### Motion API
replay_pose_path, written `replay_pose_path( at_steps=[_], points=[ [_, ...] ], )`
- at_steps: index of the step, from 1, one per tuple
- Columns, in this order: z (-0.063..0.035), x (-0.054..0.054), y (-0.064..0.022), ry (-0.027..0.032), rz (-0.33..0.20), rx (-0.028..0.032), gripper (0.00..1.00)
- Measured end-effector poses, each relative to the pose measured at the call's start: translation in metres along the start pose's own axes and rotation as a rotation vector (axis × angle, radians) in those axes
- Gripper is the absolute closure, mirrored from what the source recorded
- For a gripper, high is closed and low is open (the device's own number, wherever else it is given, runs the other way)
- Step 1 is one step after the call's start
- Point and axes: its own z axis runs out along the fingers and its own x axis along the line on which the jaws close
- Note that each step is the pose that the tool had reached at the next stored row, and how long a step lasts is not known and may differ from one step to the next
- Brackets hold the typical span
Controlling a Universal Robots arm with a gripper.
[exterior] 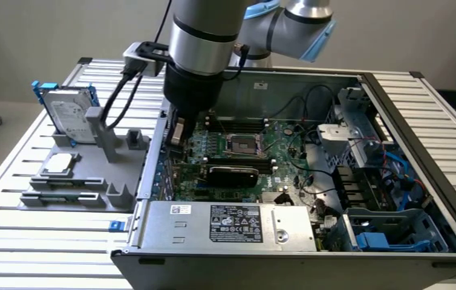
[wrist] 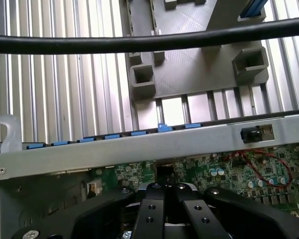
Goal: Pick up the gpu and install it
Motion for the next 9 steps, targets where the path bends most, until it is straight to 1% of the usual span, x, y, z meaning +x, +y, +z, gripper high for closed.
replay_pose_path(
  at_steps=[6, 9],
  points=[
    [0.0006, 0.0036, 0.0007, 0.0083, 0.002, -0.0032, 0.89],
    [0.0014, 0.0037, 0.0009, 0.0095, 0.004, -0.0038, 0.89]
  ],
)
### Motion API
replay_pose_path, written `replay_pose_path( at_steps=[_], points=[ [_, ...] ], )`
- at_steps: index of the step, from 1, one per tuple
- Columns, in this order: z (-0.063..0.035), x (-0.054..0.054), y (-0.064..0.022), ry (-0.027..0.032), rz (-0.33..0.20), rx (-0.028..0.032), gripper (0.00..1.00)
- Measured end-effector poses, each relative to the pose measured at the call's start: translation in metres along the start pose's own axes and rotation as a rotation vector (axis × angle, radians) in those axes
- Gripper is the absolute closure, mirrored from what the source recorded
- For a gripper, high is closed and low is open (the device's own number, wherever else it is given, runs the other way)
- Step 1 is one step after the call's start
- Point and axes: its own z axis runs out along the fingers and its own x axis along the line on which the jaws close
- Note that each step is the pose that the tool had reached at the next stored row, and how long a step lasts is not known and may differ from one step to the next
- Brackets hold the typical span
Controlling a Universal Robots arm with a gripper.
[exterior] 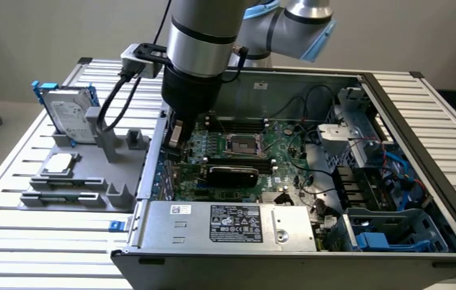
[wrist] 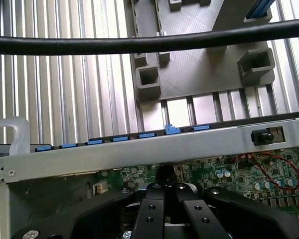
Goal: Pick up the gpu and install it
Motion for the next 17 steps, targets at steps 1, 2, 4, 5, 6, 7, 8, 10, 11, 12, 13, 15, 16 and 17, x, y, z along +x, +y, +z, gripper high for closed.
replay_pose_path(
  at_steps=[1, 2, 4, 5, 6, 7, 8, 10, 11, 12, 13, 15, 16, 17],
  points=[
    [0.0005, 0.0, 0.0, -0.0004, 0.002, -0.0001, 0.89],
    [0.001, 0.0, 0.0, -0.0012, 0.005, -0.0004, 0.89],
    [0.0018, -0.0002, 0.0, -0.0034, 0.015, -0.0014, 0.89],
    [0.0021, -0.0003, 0.0, -0.0049, 0.022, -0.0019, 0.89],
    [0.0023, -0.0003, -0.0001, -0.0064, 0.028, -0.0024, 0.89],
    [0.0024, -0.0004, -0.0001, -0.0083, 0.034, -0.0031, 0.89],
    [0.0028, -0.0005, 0.0, -0.01, 0.038, -0.0042, 0.89],
    [0.0027, -0.0004, -0.0001, -0.0091, 0.044, -0.0053, 0.89],
    [0.0025, -0.0003, -0.0001, -0.008, 0.047, -0.0059, 0.89],
    [0.0024, -0.0004, -0.0001, -0.0072, 0.05, -0.0062, 0.89],
    [0.0024, -0.0004, -0.0002, -0.0062, 0.053, -0.0066, 0.89],
    [0.0024, -0.0004, -0.0003, -0.0032, 0.058, -0.0072, 0.89],
    [0.0024, -0.0004, -0.0004, -0.0006, 0.06, -0.0069, 0.89],
    [0.0025, -0.0004, -0.0005, 0.0037, 0.062, -0.0063, 0.89]
  ],
)
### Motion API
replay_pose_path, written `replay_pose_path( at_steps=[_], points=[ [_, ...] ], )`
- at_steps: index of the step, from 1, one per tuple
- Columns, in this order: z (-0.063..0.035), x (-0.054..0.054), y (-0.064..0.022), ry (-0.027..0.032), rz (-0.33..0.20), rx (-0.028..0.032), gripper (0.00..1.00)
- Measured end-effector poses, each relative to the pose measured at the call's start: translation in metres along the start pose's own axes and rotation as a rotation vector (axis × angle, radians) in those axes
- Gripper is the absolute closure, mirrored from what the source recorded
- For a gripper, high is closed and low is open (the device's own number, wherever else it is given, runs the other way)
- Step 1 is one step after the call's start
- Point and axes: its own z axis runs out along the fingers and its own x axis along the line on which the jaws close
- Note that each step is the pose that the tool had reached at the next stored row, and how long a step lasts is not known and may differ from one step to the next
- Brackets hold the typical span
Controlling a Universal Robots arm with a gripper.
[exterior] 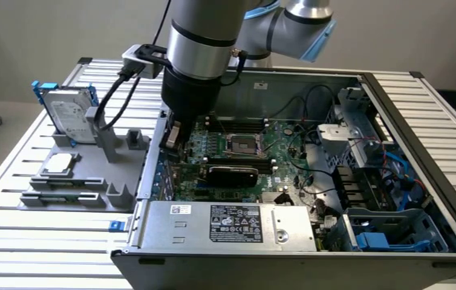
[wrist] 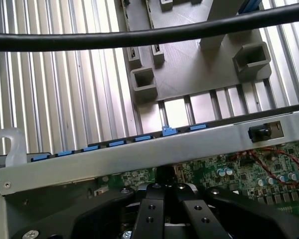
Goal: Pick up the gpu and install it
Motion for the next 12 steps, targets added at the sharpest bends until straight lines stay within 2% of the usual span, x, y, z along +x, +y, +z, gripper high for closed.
replay_pose_path(
  at_steps=[2, 4, 12],
  points=[
    [0.0003, -0.0001, -0.0003, 0.0085, 0.003, 0.0015, 0.89],
    [0.0004, -0.0002, -0.0009, 0.0129, 0.004, 0.0025, 0.89],
    [-0.0064, -0.0007, -0.0031, 0.0136, 0.004, 0.0027, 0.89]
  ],
)
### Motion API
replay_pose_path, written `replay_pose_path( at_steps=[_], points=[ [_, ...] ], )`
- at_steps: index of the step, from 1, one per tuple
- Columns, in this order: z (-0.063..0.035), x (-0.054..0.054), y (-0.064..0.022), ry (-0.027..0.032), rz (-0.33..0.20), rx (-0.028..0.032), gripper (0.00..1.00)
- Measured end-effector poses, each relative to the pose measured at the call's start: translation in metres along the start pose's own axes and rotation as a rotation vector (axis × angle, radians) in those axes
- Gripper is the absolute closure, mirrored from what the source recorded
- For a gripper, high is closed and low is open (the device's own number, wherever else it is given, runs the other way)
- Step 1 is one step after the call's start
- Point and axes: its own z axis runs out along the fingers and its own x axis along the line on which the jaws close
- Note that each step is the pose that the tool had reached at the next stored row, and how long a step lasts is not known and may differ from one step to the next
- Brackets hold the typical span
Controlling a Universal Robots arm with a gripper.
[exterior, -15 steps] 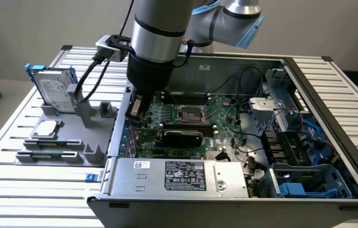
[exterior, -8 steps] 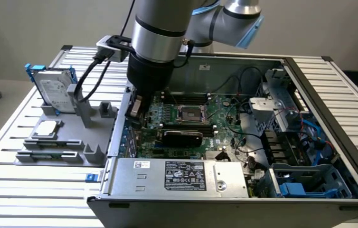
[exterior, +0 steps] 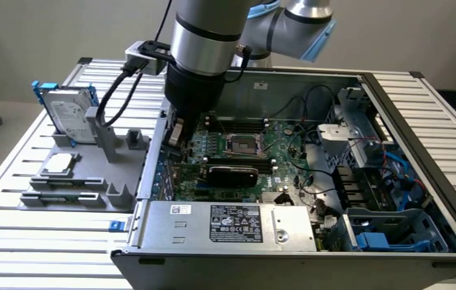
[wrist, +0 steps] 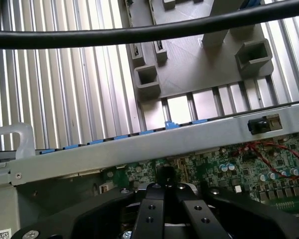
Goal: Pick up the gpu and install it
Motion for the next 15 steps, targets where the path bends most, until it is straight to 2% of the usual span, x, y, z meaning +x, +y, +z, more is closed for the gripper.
replay_pose_path(
  at_steps=[11, 15],
  points=[
    [-0.0009, -0.012, 0.0032, -0.0012, 0.0, -0.0003, 0.89],
    [0.0, -0.012, 0.0072, -0.0029, 0.0, -0.0006, 0.89]
  ],
)
